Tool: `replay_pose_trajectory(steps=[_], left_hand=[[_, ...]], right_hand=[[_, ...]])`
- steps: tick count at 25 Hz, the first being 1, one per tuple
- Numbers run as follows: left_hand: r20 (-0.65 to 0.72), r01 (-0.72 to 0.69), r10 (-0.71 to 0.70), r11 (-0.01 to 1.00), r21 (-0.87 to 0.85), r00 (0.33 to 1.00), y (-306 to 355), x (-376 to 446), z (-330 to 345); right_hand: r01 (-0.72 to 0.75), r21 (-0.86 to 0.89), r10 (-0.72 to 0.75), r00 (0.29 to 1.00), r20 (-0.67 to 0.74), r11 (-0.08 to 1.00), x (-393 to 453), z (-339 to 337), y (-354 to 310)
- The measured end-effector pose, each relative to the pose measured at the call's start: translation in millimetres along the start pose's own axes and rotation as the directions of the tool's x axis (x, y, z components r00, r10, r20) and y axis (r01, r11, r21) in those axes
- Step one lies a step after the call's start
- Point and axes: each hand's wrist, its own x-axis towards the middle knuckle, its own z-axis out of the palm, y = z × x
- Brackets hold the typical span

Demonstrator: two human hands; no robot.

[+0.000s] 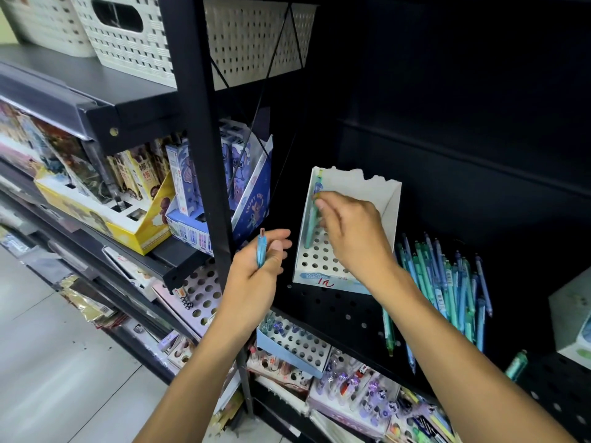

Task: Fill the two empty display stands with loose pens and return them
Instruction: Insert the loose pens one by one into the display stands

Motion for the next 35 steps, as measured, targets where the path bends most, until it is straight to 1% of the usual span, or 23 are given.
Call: replay_pose_trajectory(steps=[1,2,3,4,5,6,7,8,9,10,12,13,14,16,17,18,19,21,23,26,28,32,35], left_hand=[[0.005,-0.001,0.001,1.000,-0.002,1.000,0.7,0.0,0.7],[0.013,-0.005,0.005,1.000,-0.007,1.000,2.1,-0.8,2.3],[0.018,-0.012,0.012,1.000,-0.011,1.000,2.4,-0.5,3.2],[0.025,-0.024,0.025,1.000,-0.016,0.999,4.0,-0.3,3.7],[0.036,-0.042,0.042,0.999,-0.010,0.998,4.6,1.3,3.5],[0.065,-0.069,0.068,0.998,0.007,0.996,5.4,3.4,4.3],[0.106,-0.103,0.099,0.994,0.030,0.989,6.3,5.0,6.3],[0.150,-0.130,0.123,0.991,0.039,0.981,6.3,6.9,9.3],[0.185,-0.143,0.134,0.989,0.037,0.974,6.9,8.1,12.3],[0.213,-0.131,0.123,0.991,0.020,0.969,8.4,8.7,15.1],[0.264,-0.115,0.112,0.993,-0.002,0.958,12.1,10.0,17.6],[0.281,-0.126,0.116,0.992,0.019,0.953,12.7,11.3,15.7],[0.288,-0.140,0.116,0.988,0.064,0.951,12.8,12.2,12.7],[0.250,-0.146,0.101,0.974,0.172,0.963,3.3,13.7,3.9],[0.225,-0.132,0.084,0.969,0.207,0.971,-4.4,14.1,1.6],[0.209,-0.104,0.054,0.967,0.232,0.976,-14.2,14.5,1.6],[0.201,-0.075,0.023,0.964,0.254,0.979,-24.3,14.4,3.2],[0.195,-0.054,-0.005,0.954,0.297,0.981,-38.9,13.9,10.6],[0.177,-0.075,0.020,0.948,0.310,0.984,-42.9,14.7,18.6],[0.159,-0.115,0.064,0.934,0.339,0.985,-45.7,14.2,23.3],[0.144,-0.125,0.078,0.926,0.356,0.986,-46.8,13.5,24.1],[0.142,-0.146,0.102,0.924,0.352,0.985,-48.0,12.8,23.8],[0.144,-0.173,0.129,0.917,0.359,0.981,-50.5,12.1,23.9]], right_hand=[[-0.014,-0.051,0.017,0.998,0.058,0.999,6.3,1.5,-3.3],[-0.038,-0.098,0.044,0.997,0.058,0.994,10.6,0.7,-6.7],[-0.064,-0.116,0.063,0.998,-0.005,0.991,12.3,-1.8,-9.7],[-0.082,-0.087,0.074,0.993,-0.092,0.993,9.3,-4.9,-13.1],[-0.071,0.006,0.071,0.987,-0.147,0.997,2.0,-8.3,-17.3],[-0.041,0.151,0.060,0.991,-0.123,0.988,-6.6,-11.5,-23.0],[-0.022,0.299,0.031,0.999,-0.026,0.954,-15.8,-12.9,-29.0],[-0.026,0.401,-0.005,0.997,0.078,0.916,-23.3,-13.0,-34.7],[-0.038,0.455,-0.033,0.989,0.148,0.890,-29.2,-11.9,-37.9],[-0.062,0.475,-0.026,0.984,0.178,0.878,-32.7,-10.7,-39.5],[-0.147,0.507,0.054,0.980,0.193,0.849,-33.6,-17.9,-43.0],[-0.191,0.532,0.109,0.977,0.182,0.825,-32.9,-24.2,-44.1],[-0.223,0.560,0.174,0.975,0.141,0.798,-31.7,-31.5,-42.3],[-0.234,0.607,0.300,0.954,-0.009,0.760,-25.9,-47.2,-32.7],[-0.227,0.610,0.340,0.938,-0.075,0.759,-21.9,-51.8,-26.3],[-0.229,0.588,0.354,0.929,-0.105,0.776,-18.4,-52.2,-20.9],[-0.248,0.550,0.356,0.930,-0.097,0.798,-16.5,-48.2,-17.7],[-0.289,0.458,0.337,0.941,-0.025,0.841,-17.4,-33.9,-15.0],[-0.257,0.377,0.282,0.959,-0.012,0.890,-19.6,-22.2,-14.0],[-0.129,0.214,0.138,0.990,-0.028,0.968,-12.2,-18.7,-11.3],[-0.067,0.150,0.070,0.997,-0.016,0.986,-7.2,-19.5,-11.3],[-0.070,0.150,0.076,0.997,-0.032,0.986,-9.3,-22.5,-9.4],[-0.111,0.211,0.118,0.993,-0.022,0.971,-12.2,-20.4,-9.7]])
